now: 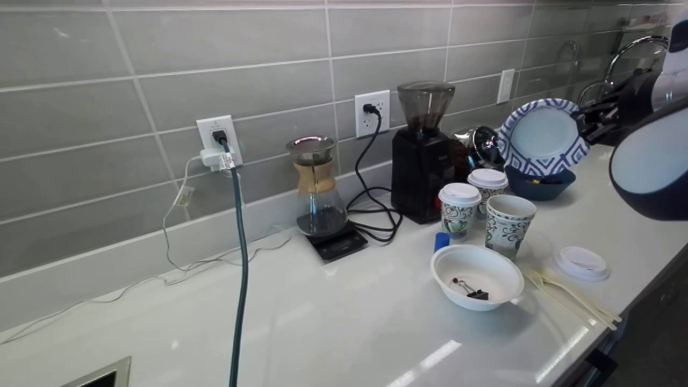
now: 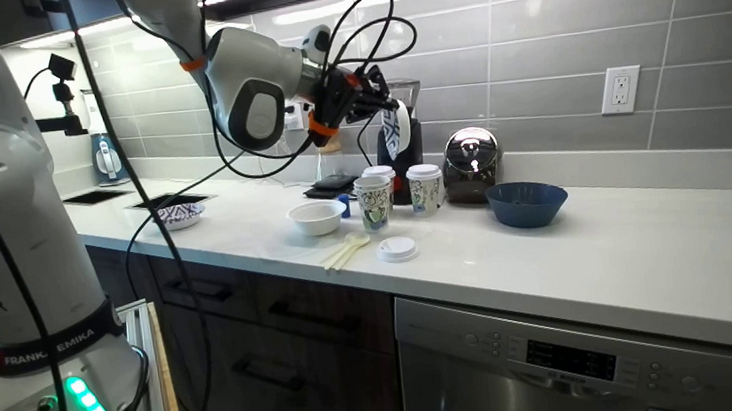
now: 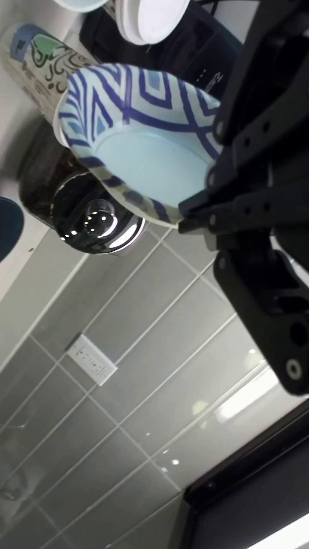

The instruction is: Pour the contents of the white plate into the open paper cup on the left

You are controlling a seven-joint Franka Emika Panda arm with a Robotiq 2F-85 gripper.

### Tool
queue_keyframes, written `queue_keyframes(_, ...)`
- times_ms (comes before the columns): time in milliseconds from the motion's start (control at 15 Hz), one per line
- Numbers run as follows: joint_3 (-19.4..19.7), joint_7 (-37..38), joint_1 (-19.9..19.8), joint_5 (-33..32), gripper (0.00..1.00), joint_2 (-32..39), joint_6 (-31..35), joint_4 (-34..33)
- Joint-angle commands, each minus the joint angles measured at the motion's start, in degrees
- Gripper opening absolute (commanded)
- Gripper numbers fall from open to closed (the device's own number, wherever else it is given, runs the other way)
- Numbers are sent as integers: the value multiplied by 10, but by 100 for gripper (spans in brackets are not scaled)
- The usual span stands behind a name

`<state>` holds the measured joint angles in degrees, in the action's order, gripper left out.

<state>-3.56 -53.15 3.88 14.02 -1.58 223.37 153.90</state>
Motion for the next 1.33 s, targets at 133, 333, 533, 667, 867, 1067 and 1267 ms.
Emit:
queue_keyframes(133,-7,-103,-9,227,1,-31,-182,-70)
queue_keyframes(333,-8,-168,-32,348,1,-27,-262,-112)
queue_keyframes(533,-5,-183,-67,409,1,-13,-339,-138)
queue_keyframes(667,33,-48,-76,287,1,-9,-379,-123)
queue_keyframes(867,32,21,-121,260,1,-5,-466,-147)
queue_keyframes(1067,66,150,-119,172,1,-7,-541,-168)
queue_keyframes(1267,82,279,-117,95,1,-13,-620,-205)
